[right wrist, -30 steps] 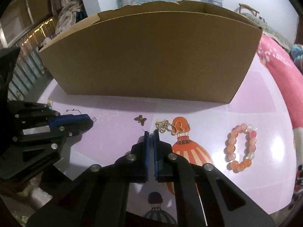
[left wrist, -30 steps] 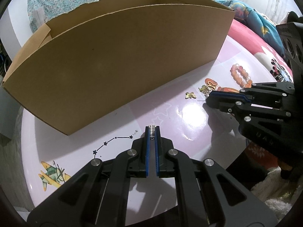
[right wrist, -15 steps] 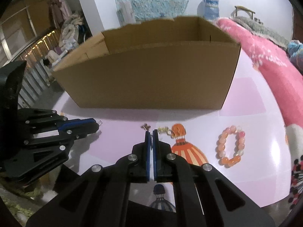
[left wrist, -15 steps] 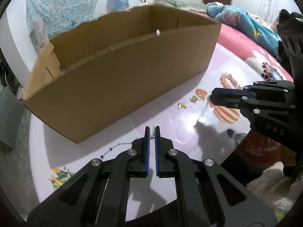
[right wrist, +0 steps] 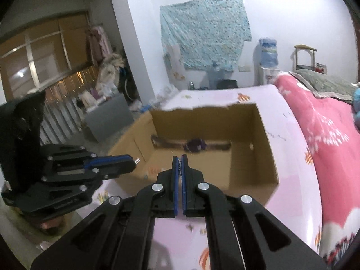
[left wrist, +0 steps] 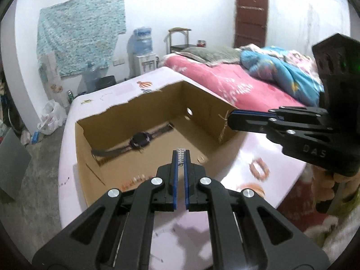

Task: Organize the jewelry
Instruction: 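Carry the silver charm with the left gripper into the box, then open the left gripper to release the silver charm in the box, then withdraw the left gripper from the box over the table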

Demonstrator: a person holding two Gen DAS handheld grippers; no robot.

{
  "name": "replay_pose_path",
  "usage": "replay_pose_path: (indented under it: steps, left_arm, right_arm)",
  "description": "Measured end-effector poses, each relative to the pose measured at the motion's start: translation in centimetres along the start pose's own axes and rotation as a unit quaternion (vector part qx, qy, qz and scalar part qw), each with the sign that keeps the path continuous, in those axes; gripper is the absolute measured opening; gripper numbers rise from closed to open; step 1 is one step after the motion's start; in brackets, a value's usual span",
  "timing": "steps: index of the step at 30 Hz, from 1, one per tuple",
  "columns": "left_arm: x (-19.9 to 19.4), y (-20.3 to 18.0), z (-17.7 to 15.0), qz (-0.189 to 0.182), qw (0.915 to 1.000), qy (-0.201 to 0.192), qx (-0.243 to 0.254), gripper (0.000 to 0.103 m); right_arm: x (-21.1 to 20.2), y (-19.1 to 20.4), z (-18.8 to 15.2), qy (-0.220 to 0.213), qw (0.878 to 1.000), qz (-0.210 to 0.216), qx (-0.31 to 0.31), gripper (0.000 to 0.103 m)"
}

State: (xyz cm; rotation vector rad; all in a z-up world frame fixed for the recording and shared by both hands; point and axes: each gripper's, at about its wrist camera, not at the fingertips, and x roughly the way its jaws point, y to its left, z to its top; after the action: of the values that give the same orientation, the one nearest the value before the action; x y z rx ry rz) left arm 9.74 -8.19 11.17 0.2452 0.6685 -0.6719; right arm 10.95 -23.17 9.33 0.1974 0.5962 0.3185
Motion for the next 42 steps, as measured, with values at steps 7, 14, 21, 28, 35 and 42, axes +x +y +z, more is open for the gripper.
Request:
replay_pose_path:
  steps: [7,14,21,28,35,42]
  left_arm:
    - [6.8,3.7,2.3,-0.018,0.9955,0.07,-0.061,0.004]
    - [12.4,6.6,2.4,-0.028,0.9812,0.14,-0.13,0.004]
    - [12.8,7.0,1.6,-0.032,0.9778,0.136,-0.157,0.004]
    - [10.9,7.1,1.9,-0.025,0.9816,0.111,-0.154,0.004]
    - [6.3,6.4,1.1,-0.024,0.9856,0.08,-0.147,0.027]
    - [0.3,4.7,-1.3,-0.019,0.9913,0.05,-0.12,0.044]
  right_arm:
    - [7.4,-3.6,2.9,0.094,0.995,0.022,0.033,0.003]
    - [12.0,-5.0,3.0,0.157,0.986,0.027,0.048,0.003]
    - [12.0,-6.3,3.2,0.152,0.986,0.028,0.068,0.004]
    - [9.5,-7.0,3.8,0.121,0.989,0.022,0.08,0.014]
    - [4.2,-6.6,3.0,0.084,0.993,0.018,0.077,0.038]
    - [-0.7,-5.3,-0.1,0.075,0.995,0.014,0.064,0.038]
